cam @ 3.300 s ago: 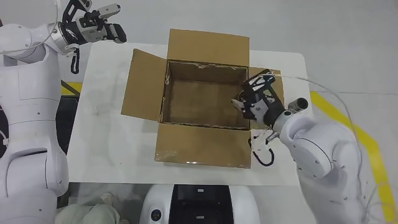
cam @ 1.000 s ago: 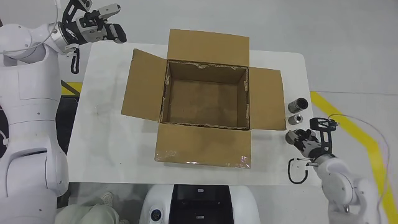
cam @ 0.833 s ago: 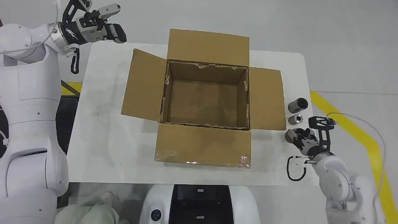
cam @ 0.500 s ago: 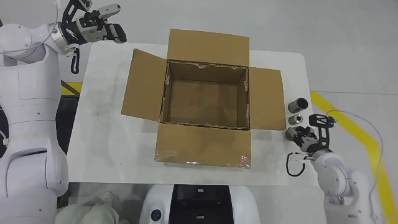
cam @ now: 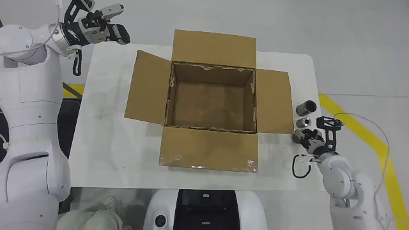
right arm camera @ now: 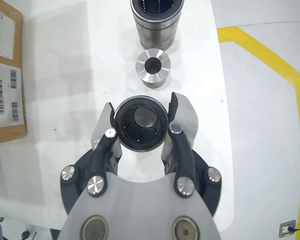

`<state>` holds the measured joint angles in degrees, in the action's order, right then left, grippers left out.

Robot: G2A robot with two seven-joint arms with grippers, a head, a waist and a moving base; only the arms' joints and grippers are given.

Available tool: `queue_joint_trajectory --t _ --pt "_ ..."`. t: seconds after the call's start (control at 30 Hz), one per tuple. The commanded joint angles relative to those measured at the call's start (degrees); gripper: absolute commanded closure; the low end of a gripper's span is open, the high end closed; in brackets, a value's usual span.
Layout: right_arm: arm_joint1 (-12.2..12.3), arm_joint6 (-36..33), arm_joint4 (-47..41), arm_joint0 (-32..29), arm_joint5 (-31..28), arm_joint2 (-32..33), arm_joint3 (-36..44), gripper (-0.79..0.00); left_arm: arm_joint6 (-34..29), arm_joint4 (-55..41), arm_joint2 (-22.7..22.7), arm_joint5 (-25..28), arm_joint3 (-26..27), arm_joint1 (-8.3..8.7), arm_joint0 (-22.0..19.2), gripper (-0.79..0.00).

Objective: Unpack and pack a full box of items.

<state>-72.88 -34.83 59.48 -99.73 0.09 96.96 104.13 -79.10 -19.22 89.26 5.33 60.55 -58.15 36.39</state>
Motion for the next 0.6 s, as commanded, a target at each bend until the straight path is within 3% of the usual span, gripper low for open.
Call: queue_joint_trajectory --t 0.0,0.07,0.13,0.17,0.57 --pt "0.0 -0.2 0.0 0.4 -0.1 -0.2 -0.2 -0.117 0.0 0.0 0.0 0.0 0.0 0.00 0.0 -0.785" --pt "0.1 -0.3 0.0 0.7 -0.1 -0.3 -0.3 -0.336 0.0 0.0 0.0 0.0 0.0 0.00 0.0 -0.785" --pt "0.1 -0.4 -0.2 0.8 -0.1 -0.3 -0.4 -0.677 0.0 0.0 0.0 0.0 0.0 0.00 0.0 -0.785" --pt "0.2 -0.4 -0.2 0.8 -0.1 -0.3 -0.4 -0.733 0.0 0.0 0.0 0.0 0.0 0.00 0.0 -0.785" --pt "0.4 -1.1 -0.7 -1.0 0.3 0.5 2.8 -0.785 0.0 0.0 0.0 0.0 0.0 0.00 0.0 -0.785"
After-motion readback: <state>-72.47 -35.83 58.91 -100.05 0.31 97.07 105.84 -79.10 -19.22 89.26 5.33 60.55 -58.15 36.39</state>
